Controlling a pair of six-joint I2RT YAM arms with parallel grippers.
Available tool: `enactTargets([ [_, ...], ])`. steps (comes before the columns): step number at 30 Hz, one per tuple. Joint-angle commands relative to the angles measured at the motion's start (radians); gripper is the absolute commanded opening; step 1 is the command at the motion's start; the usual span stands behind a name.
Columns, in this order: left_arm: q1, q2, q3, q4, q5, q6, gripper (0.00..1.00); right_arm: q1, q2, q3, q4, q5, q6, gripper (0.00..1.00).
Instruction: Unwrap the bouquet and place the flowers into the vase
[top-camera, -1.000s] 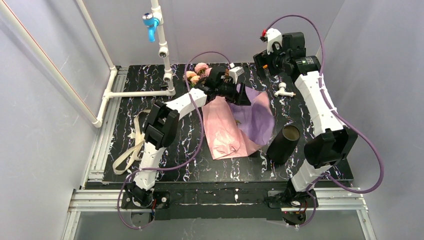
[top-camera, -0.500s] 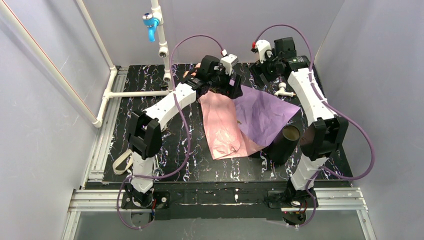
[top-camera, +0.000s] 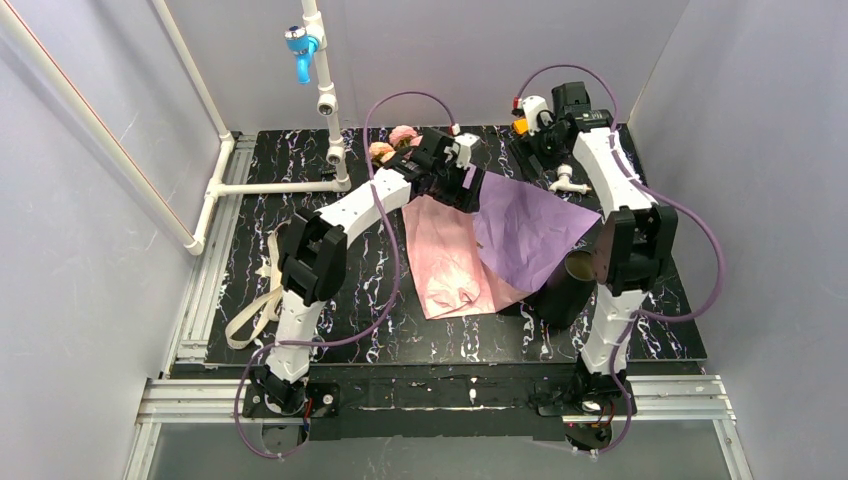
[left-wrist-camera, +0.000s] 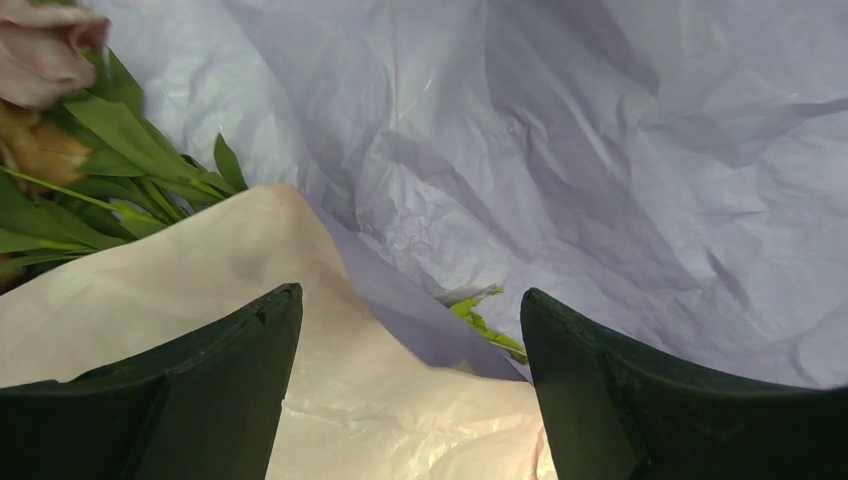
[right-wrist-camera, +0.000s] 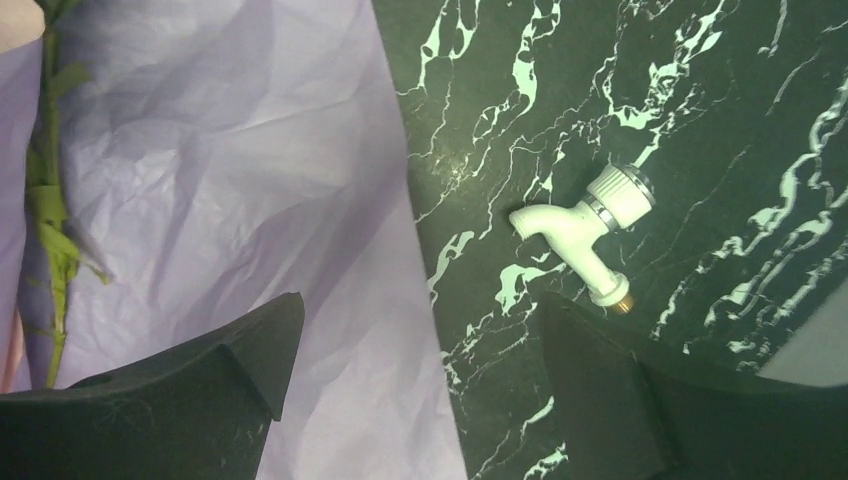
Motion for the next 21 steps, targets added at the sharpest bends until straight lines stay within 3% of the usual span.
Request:
enactTargets([
  [1, -0.007, 0.020, 0.078, -0.089, 0.011, -0.031, 0.74, -0.059, 0.111, 0.142, -0.111, -0.127, 0.019, 0.95],
  [6, -0.007, -0.001, 0.045, -0.093, 0.060, -0.042, 0.55, -0.086, 0.210, 0.219, -0.208, -0.228, 0.017, 0.93],
  [13, -0.007, -0.007, 0.031, -0.096, 0.088, -0.045, 0.43, -0.114, 0.279, 0.245, -0.285, -0.303, 0.016, 0.91],
  [19, 0.005, -0.030, 0.033, -0.104, 0.110, -0.033, 0.12, -0.114, 0.316, 0.236, -0.336, -0.362, -0.002, 0.70],
  [21, 0.010, -0.047, 0.028, -0.103, 0.108, -0.014, 0.00, -0.116, 0.320, 0.228, -0.313, -0.364, 0.011, 0.55],
])
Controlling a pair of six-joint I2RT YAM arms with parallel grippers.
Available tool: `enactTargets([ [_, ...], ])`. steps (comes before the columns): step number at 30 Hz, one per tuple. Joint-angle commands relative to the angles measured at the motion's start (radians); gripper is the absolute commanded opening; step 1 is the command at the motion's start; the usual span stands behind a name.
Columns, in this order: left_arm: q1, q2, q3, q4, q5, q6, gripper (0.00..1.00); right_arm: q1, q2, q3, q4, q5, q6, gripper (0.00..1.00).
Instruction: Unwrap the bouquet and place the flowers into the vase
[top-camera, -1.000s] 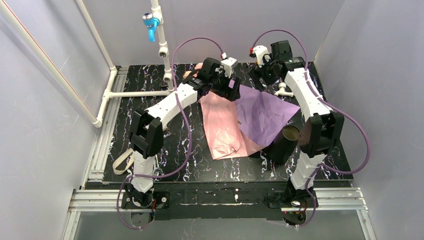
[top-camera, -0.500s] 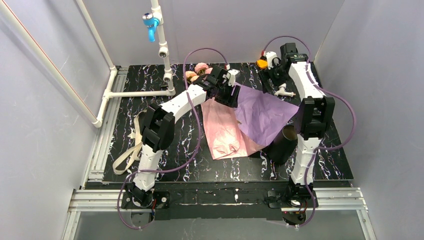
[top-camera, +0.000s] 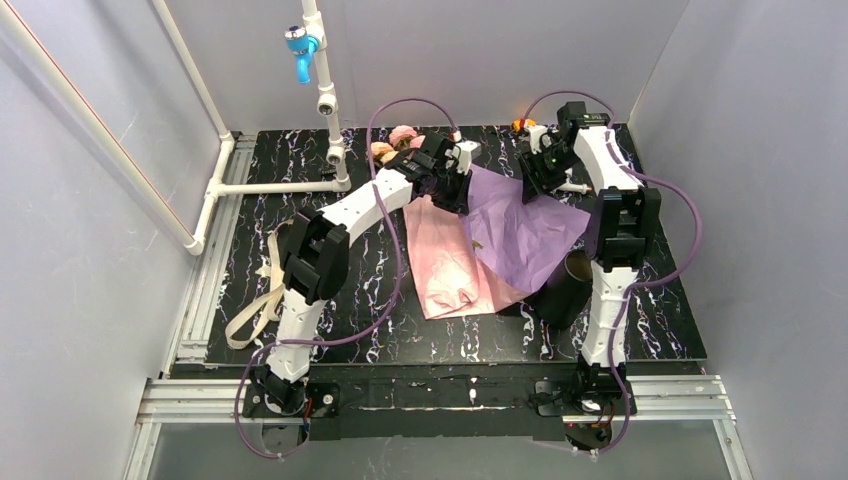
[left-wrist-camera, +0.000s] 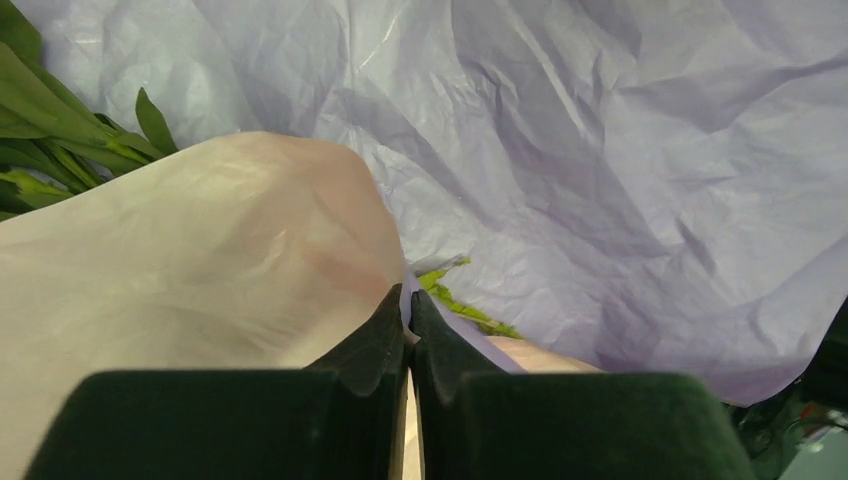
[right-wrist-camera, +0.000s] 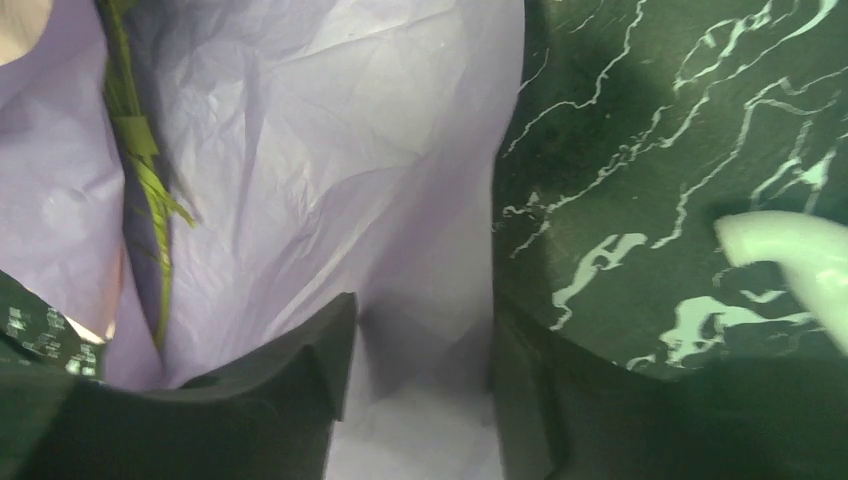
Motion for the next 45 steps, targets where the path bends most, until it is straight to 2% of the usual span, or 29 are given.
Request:
enactTargets([
  [1, 0.013, -0.101, -0.003, -0.020, 0.023, 0.044, 0.00, -0.008, 0.022, 0.026, 0.000, -0.051, 0.022, 0.48],
  [4, 0.022, -0.131, -0.020, -0.013, 0.027, 0.069, 0.00, -0.006, 0.020, 0.013, 0.071, -0.040, 0.055, 0.26],
  [6, 0.031, -0.148, -0.027, -0.012, 0.028, 0.081, 0.00, -0.007, 0.023, 0.009, 0.114, -0.039, 0.071, 0.01],
  [10, 0.062, -0.197, -0.048, -0.018, 0.030, 0.116, 0.00, -0.005, 0.018, -0.009, 0.234, -0.014, 0.117, 0.01],
  [12, 0.084, -0.237, -0.073, -0.021, 0.031, 0.141, 0.00, -0.006, 0.001, -0.046, 0.359, 0.023, 0.158, 0.01],
  [16, 0.134, -0.348, -0.184, -0.046, 0.069, 0.202, 0.00, -0.006, -0.010, -0.106, 0.544, 0.102, 0.207, 0.01],
  [23, 0.164, -0.613, -0.492, -0.153, 0.082, 0.360, 0.00, -0.006, 0.038, -0.076, 0.629, 0.190, 0.195, 0.01],
  [27, 0.182, -0.721, -0.653, -0.234, 0.006, 0.449, 0.00, -0.006, 0.044, -0.082, 0.632, 0.195, 0.191, 0.01],
  [31, 0.202, -0.723, -0.748, -0.303, -0.118, 0.508, 0.00, -0.001, 0.049, -0.111, 0.622, 0.185, 0.179, 0.01],
  [34, 0.259, -0.687, -0.796, -0.305, -0.189, 0.524, 0.00, 0.007, 0.052, -0.121, 0.604, 0.180, 0.167, 0.01],
  [38, 0.361, -0.618, -0.776, -0.307, -0.223, 0.548, 0.00, 0.013, 0.043, -0.139, 0.583, 0.185, 0.150, 0.01],
  [45, 0.460, -0.518, -0.759, -0.228, -0.309, 0.629, 0.00, 0.012, 0.000, -0.189, 0.502, 0.127, 0.107, 0.01],
])
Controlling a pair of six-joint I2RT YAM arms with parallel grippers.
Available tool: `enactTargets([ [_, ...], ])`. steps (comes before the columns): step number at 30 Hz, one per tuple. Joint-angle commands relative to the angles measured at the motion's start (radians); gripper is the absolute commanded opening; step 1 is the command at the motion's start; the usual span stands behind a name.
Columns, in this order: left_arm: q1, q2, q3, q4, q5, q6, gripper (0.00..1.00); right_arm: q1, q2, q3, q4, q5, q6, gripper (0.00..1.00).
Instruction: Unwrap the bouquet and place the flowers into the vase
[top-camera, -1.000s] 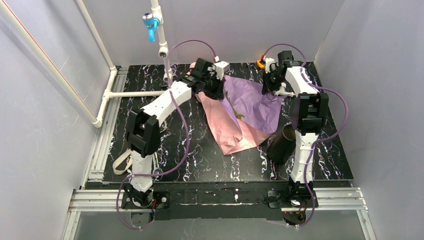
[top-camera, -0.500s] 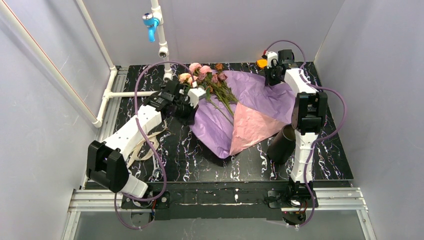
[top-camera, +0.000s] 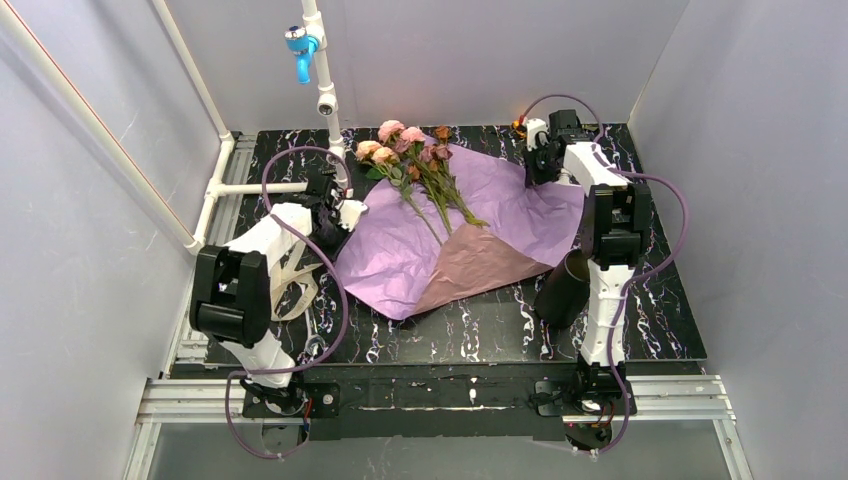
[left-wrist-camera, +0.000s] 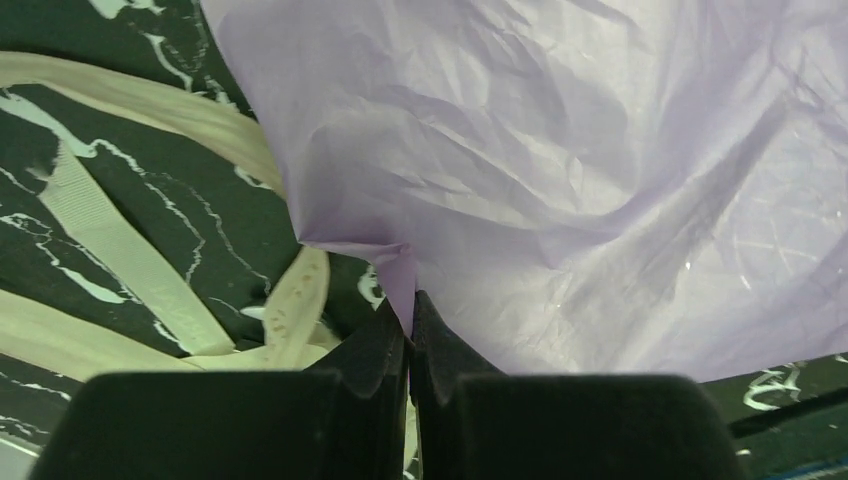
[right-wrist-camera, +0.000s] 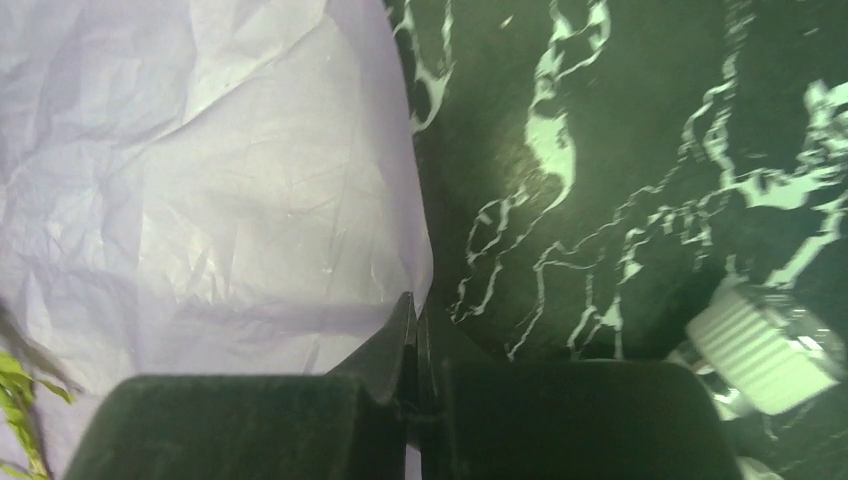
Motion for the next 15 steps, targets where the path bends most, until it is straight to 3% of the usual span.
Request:
enactTargets([
  [1, 0.055, 0.049, 0.043, 0.017, -0.077, 0.064, 0.00, -0.001, -0.047, -0.037, -0.070, -0.060, -0.052, 0.01],
  [8, 0.112, 0.094, 0.067, 0.085, -0.149, 0.089, 0.00, -0.002, -0.113, -0.142, -0.112, -0.087, -0.112, 0.01],
  [10, 0.124, 0.087, 0.099, 0.076, -0.060, 0.096, 0.00, -0.001, -0.114, -0.149, -0.112, -0.094, -0.109, 0.01],
  [11, 0.128, 0.060, 0.114, 0.054, 0.020, 0.112, 0.07, -0.002, -0.110, -0.146, -0.117, -0.104, -0.106, 0.01],
  [12, 0.129, 0.019, 0.111, 0.055, 0.106, 0.128, 0.21, -0.001, -0.107, -0.140, -0.125, -0.116, -0.102, 0.01],
  [13, 0.127, -0.032, 0.102, 0.063, 0.191, 0.138, 0.46, 0.000, -0.100, -0.133, -0.131, -0.123, -0.100, 0.01],
  [15, 0.123, -0.123, 0.088, 0.070, 0.330, 0.154, 0.77, 0.005, -0.090, -0.121, -0.140, -0.131, -0.095, 0.01],
])
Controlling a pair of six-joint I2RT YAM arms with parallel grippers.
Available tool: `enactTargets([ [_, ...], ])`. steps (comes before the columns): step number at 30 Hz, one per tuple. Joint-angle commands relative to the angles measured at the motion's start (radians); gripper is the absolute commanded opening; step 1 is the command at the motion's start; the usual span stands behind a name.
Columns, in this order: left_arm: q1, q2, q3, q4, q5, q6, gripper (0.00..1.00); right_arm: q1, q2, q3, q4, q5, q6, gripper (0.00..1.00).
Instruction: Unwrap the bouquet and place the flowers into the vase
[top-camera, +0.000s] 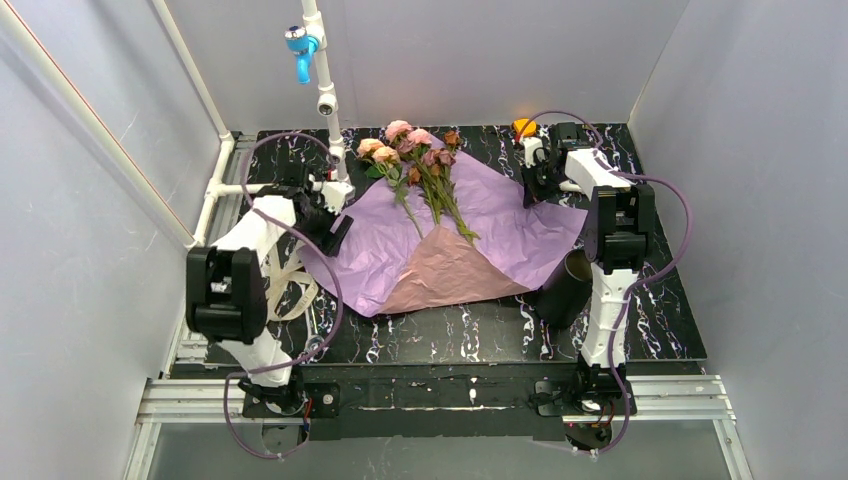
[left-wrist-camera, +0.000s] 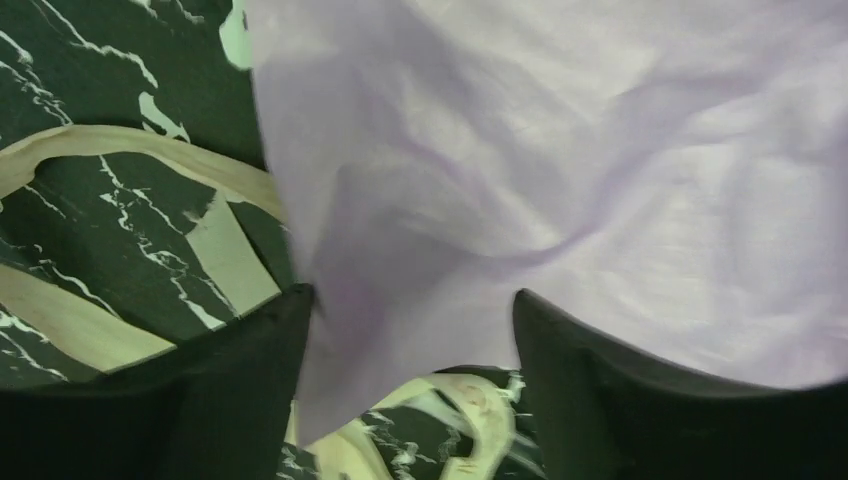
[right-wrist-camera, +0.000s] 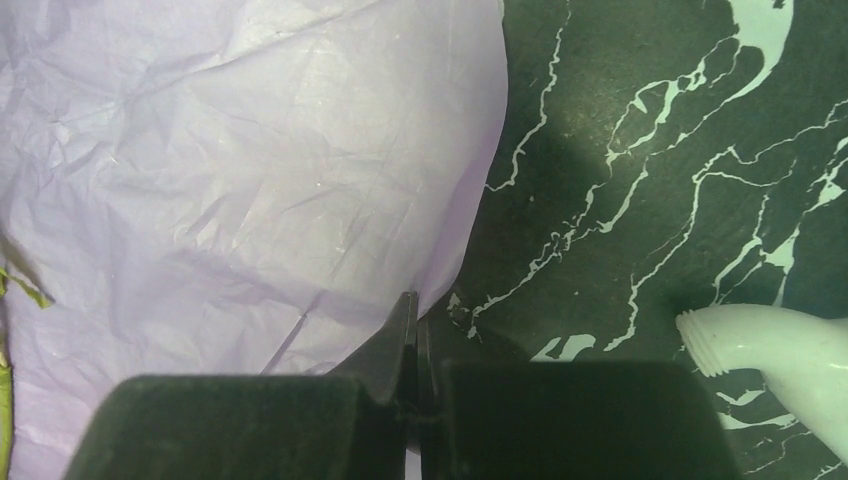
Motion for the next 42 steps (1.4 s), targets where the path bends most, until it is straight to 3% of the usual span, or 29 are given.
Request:
enactTargets([
  [1, -0.008, -0.230, 0.025, -0.004, 0.353, 0.047, 0.84, 0.006, -0.025, 0.028, -0.037, -0.044, -0.011, 0.01],
  [5, -0.025, -0.287, 0.081, -0.071, 0.581, 0.048, 0.91, 0.011, -0.017, 0.032, -0.036, -0.040, -0.006, 0.01],
  [10, -0.165, -0.237, 0.129, -0.197, 0.737, 0.101, 0.91, 0.015, -0.014, 0.030, -0.038, -0.035, -0.006, 0.01],
  [15, -0.284, -0.178, 0.092, -0.246, 0.791, 0.103, 0.98, 0.018, -0.011, 0.031, -0.037, -0.031, -0.004, 0.01],
  [19, -0.337, -0.168, -0.016, -0.182, 0.717, 0.151, 0.97, 0.024, -0.005, 0.032, -0.031, -0.032, 0.001, 0.01],
  [21, -0.340, -0.165, -0.075, -0.086, 0.637, 0.141, 0.82, 0.029, 0.004, 0.034, -0.028, -0.033, 0.004, 0.01],
  [27, -0.315, -0.089, -0.097, 0.085, 0.453, 0.179, 0.03, 0.039, 0.030, 0.045, 0.007, -0.029, 0.045, 0.01],
  [31, -0.222, 0.013, 0.051, 0.047, 0.478, 0.159, 0.00, 0.045, 0.062, 0.078, 0.026, -0.029, 0.080, 0.01],
  [34, -0.180, 0.002, 0.080, 0.041, 0.499, 0.217, 0.00, 0.046, 0.080, 0.099, 0.050, -0.017, 0.101, 0.01],
  [37, -0.175, -0.079, 0.019, 0.031, 0.548, 0.335, 0.00, 0.045, 0.087, 0.115, 0.059, 0.003, 0.099, 0.01],
  [42, -0.233, -0.303, -0.213, 0.005, 0.627, 0.565, 0.00, 0.045, 0.070, 0.096, 0.059, -0.009, 0.084, 0.01],
])
